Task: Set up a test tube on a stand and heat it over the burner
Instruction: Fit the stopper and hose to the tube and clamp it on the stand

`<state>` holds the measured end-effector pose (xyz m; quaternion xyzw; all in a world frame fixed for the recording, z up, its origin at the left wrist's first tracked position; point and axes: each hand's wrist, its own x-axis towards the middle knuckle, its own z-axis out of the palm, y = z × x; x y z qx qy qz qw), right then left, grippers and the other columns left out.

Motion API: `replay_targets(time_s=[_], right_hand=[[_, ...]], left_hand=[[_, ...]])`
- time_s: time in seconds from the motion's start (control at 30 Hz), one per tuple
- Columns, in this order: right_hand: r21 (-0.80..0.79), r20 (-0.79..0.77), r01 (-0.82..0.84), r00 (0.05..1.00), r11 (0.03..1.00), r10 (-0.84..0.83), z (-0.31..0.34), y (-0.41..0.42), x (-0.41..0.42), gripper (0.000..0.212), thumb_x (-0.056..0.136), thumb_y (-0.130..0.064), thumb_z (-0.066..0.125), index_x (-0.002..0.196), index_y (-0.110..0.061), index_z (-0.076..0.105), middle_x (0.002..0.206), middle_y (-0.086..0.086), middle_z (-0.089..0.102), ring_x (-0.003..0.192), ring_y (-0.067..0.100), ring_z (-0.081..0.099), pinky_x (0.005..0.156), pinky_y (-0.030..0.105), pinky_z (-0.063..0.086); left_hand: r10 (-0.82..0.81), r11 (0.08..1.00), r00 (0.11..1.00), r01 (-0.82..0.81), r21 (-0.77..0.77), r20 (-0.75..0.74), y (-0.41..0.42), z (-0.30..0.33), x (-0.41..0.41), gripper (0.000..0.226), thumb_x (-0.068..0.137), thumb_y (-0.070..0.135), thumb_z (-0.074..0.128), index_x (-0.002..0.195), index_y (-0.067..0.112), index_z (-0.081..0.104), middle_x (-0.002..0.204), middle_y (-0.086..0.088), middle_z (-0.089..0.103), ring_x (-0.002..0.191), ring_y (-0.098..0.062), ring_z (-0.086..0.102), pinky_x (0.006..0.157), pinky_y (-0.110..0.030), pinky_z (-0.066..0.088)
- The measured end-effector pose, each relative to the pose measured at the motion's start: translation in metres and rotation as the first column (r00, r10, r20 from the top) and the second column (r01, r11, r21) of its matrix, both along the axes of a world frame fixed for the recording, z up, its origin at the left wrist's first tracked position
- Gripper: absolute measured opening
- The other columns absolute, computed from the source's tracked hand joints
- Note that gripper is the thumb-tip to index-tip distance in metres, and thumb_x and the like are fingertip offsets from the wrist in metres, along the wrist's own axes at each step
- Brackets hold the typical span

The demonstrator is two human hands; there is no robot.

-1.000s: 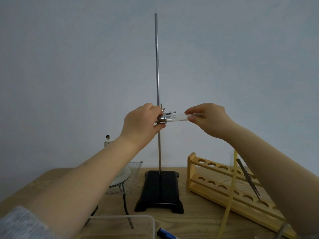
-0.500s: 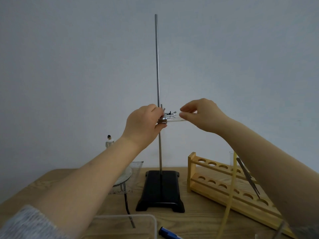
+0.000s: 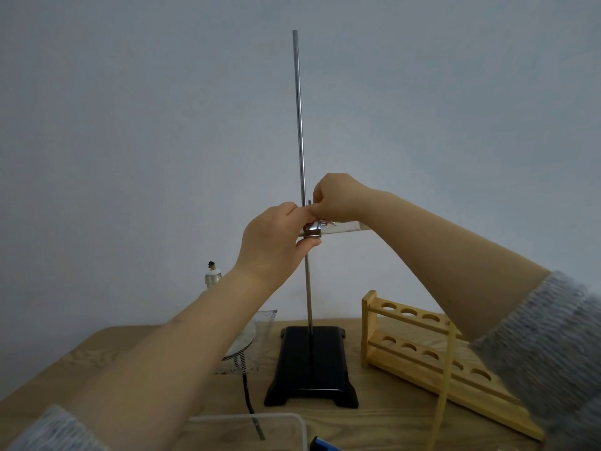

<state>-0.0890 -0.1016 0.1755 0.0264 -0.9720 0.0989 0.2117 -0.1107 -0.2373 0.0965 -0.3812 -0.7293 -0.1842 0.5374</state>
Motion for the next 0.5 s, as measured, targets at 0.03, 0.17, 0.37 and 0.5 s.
replay_targets(time_s=[0.03,0.17,0.37,0.5], right_hand=[[0.012,0.010,-0.001,1.000,1.000,0.001,0.001,-0.001,-0.001,0.031,0.086,-0.025,0.056,0.059,-0.012,0.050,0.059,0.002,0.049,0.059,0.016,0.043,0.052,0.024,0.033],[-0.014,0.059,0.004,0.998,1.000,-0.003,0.004,-0.004,-0.006,0.034,0.088,-0.022,0.052,0.057,-0.012,0.043,0.058,0.002,0.042,0.056,0.015,0.037,0.053,0.025,0.031],[-0.158,0.104,-0.016,0.994,0.987,0.033,0.000,-0.008,-0.009,0.033,0.087,-0.018,0.049,0.055,-0.008,0.045,0.051,0.007,0.045,0.044,0.018,0.039,0.049,0.025,0.034],[-0.220,0.156,0.012,0.987,0.975,0.023,0.005,-0.013,-0.009,0.030,0.084,-0.013,0.048,0.055,-0.008,0.042,0.052,0.008,0.041,0.045,0.021,0.034,0.048,0.025,0.031]], left_hand=[[-0.002,1.000,1.000,0.002,0.000,-0.002,0.000,0.000,0.000,0.029,0.064,0.019,0.085,0.084,0.010,0.067,0.067,-0.005,0.060,0.055,-0.021,0.053,0.052,-0.023,0.035],[0.000,1.000,1.000,0.000,-0.004,0.007,0.001,-0.001,-0.003,0.027,0.066,0.022,0.083,0.085,0.011,0.067,0.069,-0.005,0.062,0.057,-0.022,0.055,0.050,-0.025,0.042],[0.017,1.000,1.000,-0.017,0.013,0.008,0.000,-0.003,-0.005,0.027,0.069,0.024,0.082,0.086,0.011,0.067,0.069,-0.005,0.061,0.058,-0.021,0.052,0.050,-0.026,0.042],[0.029,0.999,0.999,-0.029,0.027,0.016,-0.001,-0.004,-0.005,0.026,0.067,0.024,0.083,0.084,0.010,0.067,0.069,-0.004,0.062,0.058,-0.015,0.046,0.052,-0.023,0.037]])
